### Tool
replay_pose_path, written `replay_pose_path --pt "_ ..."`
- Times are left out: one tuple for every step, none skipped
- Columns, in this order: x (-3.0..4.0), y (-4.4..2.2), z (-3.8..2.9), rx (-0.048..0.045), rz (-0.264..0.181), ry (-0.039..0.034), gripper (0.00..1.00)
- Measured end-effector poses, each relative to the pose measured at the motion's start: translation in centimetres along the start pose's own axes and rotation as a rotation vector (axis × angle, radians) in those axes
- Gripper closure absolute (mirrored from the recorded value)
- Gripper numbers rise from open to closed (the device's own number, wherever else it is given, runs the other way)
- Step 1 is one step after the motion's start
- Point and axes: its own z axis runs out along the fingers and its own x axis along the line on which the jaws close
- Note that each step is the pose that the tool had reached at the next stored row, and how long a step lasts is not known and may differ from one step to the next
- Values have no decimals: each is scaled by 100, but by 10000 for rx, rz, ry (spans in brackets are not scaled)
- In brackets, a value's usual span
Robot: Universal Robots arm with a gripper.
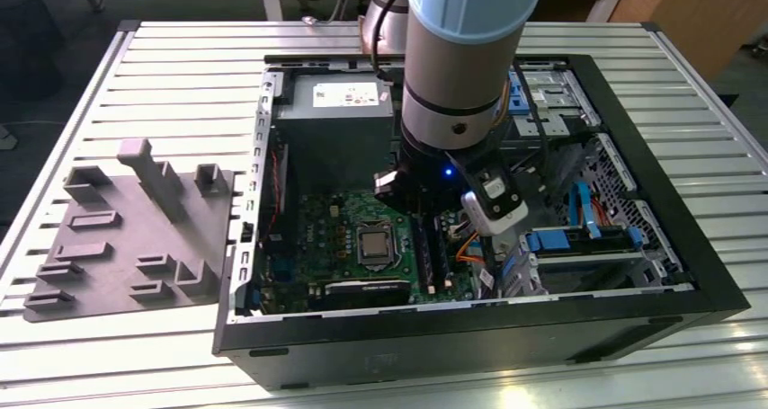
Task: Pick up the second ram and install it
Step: 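Press down the second ram until it locks into place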
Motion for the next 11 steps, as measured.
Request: replay_pose_path --pt "0 -2 0 0 0 -1 89" --pt "0 -3 0 0 0 0 89" --pt "0 -5 0 0 0 0 89" --pt "0 -7 0 0 0 0 89" --pt "0 -9 0 0 0 -1 89" --pt "0 -11 0 0 0 0 89" --pt "0 -14 0 0 0 0 89" --pt "0 -16 0 0 0 0 89" --pt "0 -18 -1 0 0 0 89" --pt "-1 -20 -1 0 0 0 89" --pt "-1 -22 -1 -1 0 0 89"
